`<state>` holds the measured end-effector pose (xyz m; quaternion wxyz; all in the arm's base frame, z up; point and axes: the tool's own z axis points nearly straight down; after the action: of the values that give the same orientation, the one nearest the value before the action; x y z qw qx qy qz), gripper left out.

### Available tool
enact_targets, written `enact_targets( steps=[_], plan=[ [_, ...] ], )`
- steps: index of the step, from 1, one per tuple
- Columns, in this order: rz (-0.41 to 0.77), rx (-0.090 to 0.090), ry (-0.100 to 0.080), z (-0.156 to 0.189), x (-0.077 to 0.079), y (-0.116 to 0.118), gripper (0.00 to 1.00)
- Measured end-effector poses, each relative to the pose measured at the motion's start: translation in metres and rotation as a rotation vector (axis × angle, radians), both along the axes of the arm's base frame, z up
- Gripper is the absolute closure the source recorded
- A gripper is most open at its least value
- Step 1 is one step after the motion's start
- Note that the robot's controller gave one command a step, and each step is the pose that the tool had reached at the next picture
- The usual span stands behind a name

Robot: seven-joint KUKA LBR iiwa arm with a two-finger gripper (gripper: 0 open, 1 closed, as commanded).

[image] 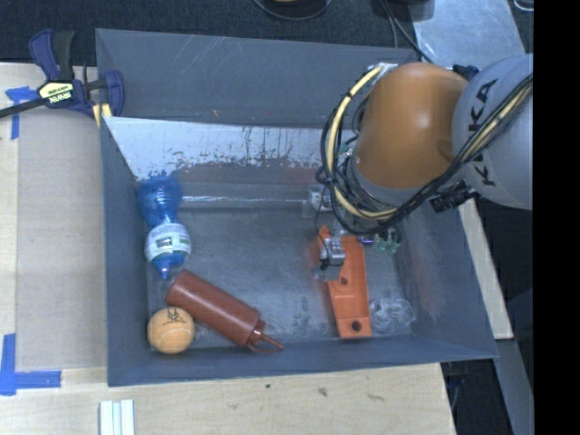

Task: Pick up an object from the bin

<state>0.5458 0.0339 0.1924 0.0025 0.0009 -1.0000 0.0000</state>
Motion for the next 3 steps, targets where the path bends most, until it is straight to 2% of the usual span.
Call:
enact_targets(
  steps=[1,2,3],
  plan=[
    [-0.001,0.000,-0.009,0.004,0.002,0.000,0.00],
    [-0.016,-0.002,0.001,-0.063,0.027,-0.068,0.00],
    [-0.115,0.000,-0.011,-0.055,-0.013,-0.066,1.00]
  ],
)
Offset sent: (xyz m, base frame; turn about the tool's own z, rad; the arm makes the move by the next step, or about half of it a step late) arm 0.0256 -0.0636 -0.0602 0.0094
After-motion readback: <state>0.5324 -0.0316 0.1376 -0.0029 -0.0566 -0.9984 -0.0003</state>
